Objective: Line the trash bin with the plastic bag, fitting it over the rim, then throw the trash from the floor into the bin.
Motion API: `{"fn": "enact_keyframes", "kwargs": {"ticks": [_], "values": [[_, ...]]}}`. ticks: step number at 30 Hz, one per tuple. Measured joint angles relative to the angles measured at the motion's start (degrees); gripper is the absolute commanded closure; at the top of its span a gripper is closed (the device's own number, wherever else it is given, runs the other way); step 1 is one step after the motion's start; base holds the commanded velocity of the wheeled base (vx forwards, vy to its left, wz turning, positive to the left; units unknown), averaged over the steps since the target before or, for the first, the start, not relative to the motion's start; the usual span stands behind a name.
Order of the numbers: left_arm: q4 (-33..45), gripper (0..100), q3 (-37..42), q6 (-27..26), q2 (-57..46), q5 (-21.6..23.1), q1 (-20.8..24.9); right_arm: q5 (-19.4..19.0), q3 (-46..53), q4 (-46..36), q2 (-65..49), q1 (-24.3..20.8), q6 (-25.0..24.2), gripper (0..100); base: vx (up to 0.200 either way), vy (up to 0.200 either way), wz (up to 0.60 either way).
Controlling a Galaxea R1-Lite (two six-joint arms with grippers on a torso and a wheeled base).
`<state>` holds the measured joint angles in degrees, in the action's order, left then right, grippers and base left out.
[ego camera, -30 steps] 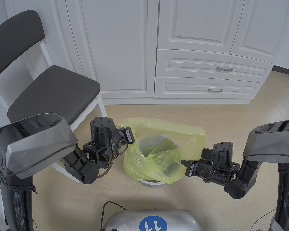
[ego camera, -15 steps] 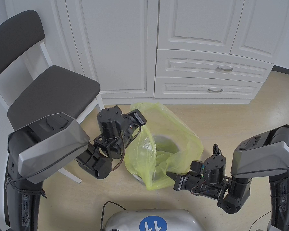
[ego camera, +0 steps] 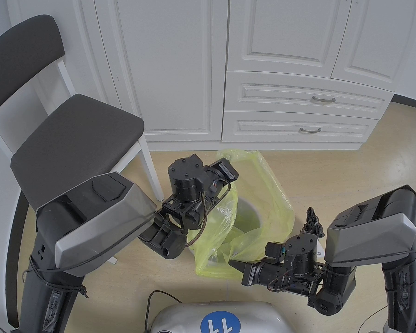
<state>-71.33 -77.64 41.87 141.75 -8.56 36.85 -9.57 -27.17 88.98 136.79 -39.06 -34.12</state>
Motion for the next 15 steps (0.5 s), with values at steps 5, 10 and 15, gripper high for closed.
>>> {"fn": "enact_keyframes", "kwargs": {"ticks": [5, 10, 15], "values": [[-0.38, 100, -0.20, 0.05, 0.34, 0.11, 0.35, 0.21, -1.11, 0.02, 0.72, 4.22, 1.23, 100, 0.000, 0.000, 0.00], [-1.45, 100, 0.13, 0.55, 0.22, 0.41, -0.85, 0.21, -3.23, -0.02, 1.35, 10.46, 2.35, 100, 0.000, 0.000, 0.00], [-2.62, 100, 0.38, 1.85, 0.01, 2.11, -2.90, 0.49, -6.07, 0.00, 1.79, 14.31, 2.21, 100, 0.000, 0.000, 0.00]]}}
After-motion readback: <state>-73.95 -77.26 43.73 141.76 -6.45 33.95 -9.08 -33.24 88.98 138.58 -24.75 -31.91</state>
